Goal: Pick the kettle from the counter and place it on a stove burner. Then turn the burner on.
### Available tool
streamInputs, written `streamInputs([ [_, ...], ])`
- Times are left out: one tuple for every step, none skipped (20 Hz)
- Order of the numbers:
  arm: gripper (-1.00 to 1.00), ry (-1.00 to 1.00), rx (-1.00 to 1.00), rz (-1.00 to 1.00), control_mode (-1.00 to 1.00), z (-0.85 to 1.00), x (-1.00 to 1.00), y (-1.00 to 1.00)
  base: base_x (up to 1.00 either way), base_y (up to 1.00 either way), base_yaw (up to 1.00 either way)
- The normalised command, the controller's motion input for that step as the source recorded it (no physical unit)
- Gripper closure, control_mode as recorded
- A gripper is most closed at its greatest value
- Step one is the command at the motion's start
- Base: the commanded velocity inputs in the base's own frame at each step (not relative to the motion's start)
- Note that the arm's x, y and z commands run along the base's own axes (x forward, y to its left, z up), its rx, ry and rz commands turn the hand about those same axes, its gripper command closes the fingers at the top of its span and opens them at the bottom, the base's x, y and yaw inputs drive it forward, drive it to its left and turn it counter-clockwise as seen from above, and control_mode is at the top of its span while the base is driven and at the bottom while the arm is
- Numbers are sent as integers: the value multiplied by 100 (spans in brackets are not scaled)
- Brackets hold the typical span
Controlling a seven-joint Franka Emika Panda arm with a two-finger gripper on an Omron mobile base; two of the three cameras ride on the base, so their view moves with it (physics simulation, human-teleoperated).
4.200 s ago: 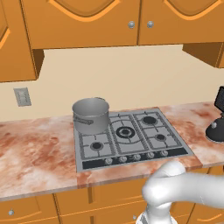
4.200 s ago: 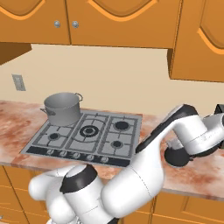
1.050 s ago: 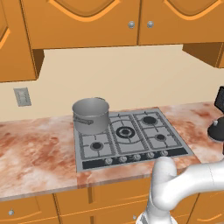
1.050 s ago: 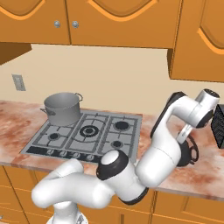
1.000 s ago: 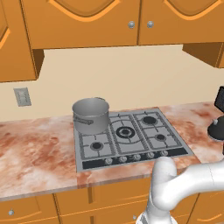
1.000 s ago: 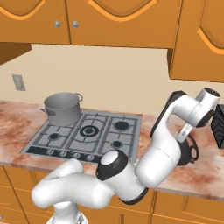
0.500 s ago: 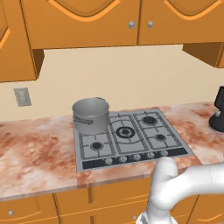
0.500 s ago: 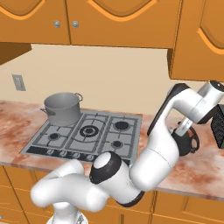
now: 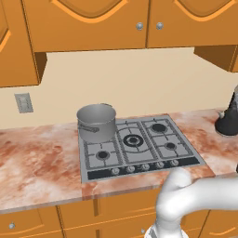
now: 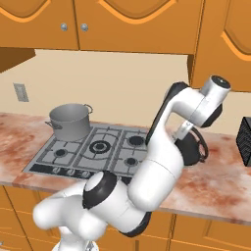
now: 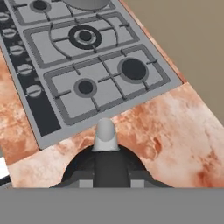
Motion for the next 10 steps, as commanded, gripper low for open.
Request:
streamInputs([
  [100,-7,0,-17,-100,19,-9,75,0,0,0],
  [100,-7,0,-18,-100,19,-9,79,0,0,0],
  [100,-7,0,-19,-100,14,-7,79,0,0,0],
  [100,-8,0,-20,-100,11,-12,74,0,0,0],
  [100,-8,0,-21,-100,6,-17,69,0,0,0],
  [100,-7,0,-23,-100,1,-14,73,0,0,0],
  [100,-7,0,-23,-100,0,-11,76,0,0,0],
  [100,-5,0,-24,-100,0,-7,76,0,0,0],
  [100,-4,0,-23,-100,0,-5,71,0,0,0],
  [100,-2,0,-23,-100,0,0,71,0,0,0],
])
